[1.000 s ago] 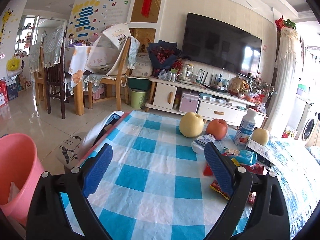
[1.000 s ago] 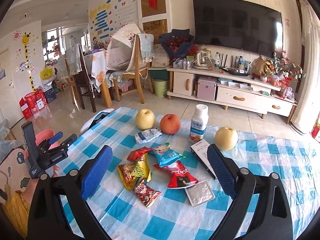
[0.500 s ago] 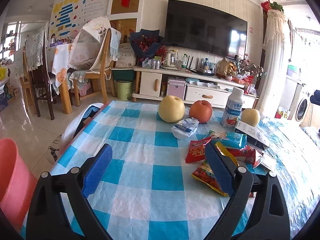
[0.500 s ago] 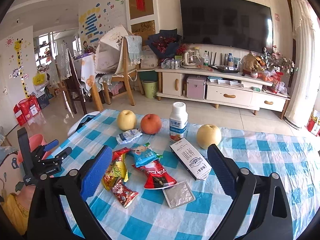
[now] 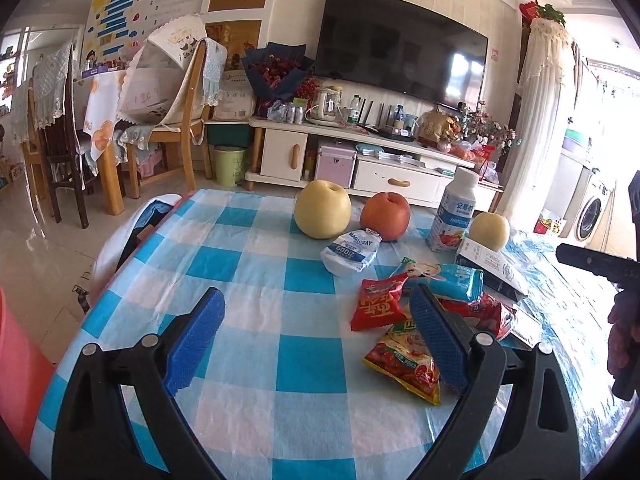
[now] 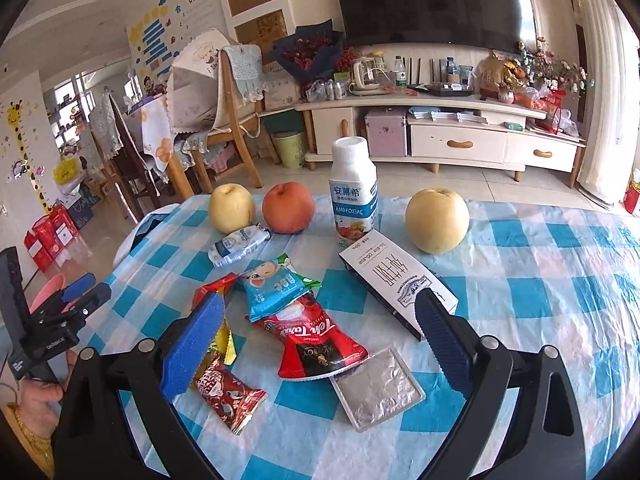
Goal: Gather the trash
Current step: 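Move both tools back over the table toward the remaining items, then grasp the yogurt pouch with the left gripper while the right grasps the milk carton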
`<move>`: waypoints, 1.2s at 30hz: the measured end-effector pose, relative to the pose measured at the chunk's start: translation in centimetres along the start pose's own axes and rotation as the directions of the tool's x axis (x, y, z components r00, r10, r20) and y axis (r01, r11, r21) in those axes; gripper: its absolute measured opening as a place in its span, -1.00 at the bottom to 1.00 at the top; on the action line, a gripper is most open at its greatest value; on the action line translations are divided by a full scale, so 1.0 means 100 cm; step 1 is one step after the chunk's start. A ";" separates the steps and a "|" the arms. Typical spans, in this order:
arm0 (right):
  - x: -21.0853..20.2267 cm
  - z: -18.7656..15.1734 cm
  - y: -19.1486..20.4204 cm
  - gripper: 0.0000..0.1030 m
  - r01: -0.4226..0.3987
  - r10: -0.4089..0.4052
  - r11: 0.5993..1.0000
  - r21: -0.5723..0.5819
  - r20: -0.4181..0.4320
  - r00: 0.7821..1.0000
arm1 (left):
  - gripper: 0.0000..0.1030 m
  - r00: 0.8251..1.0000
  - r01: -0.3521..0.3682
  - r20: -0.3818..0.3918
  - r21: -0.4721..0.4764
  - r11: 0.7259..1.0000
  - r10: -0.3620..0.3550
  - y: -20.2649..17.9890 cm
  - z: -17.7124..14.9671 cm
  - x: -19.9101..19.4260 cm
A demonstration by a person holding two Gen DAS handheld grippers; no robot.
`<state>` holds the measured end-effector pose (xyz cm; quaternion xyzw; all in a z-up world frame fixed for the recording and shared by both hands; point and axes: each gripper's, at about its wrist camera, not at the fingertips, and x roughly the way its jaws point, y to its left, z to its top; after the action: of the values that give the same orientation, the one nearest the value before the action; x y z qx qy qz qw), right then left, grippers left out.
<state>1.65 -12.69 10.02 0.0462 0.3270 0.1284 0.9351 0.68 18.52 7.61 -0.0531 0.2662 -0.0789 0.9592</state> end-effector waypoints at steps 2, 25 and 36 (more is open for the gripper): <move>0.015 0.003 -0.002 0.85 0.013 -0.013 1.000 -0.024 -0.008 1.000 | 0.83 1.000 0.016 -0.003 -0.025 1.000 -0.016 0.004 0.005 0.008; 0.137 0.012 -0.053 0.85 0.022 -0.054 0.985 -0.174 -0.186 0.981 | 0.82 0.921 0.256 -0.352 0.224 0.940 -0.167 -0.046 0.042 0.189; 0.146 0.004 -0.064 0.39 0.010 -0.047 0.986 -0.169 -0.218 0.975 | 0.62 0.911 0.237 -0.394 0.267 0.934 -0.118 -0.054 0.044 0.216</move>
<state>14.22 -14.87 0.46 -0.0517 0.4176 0.1462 0.8953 20.55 9.57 1.34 0.0891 0.4213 -0.2161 0.8763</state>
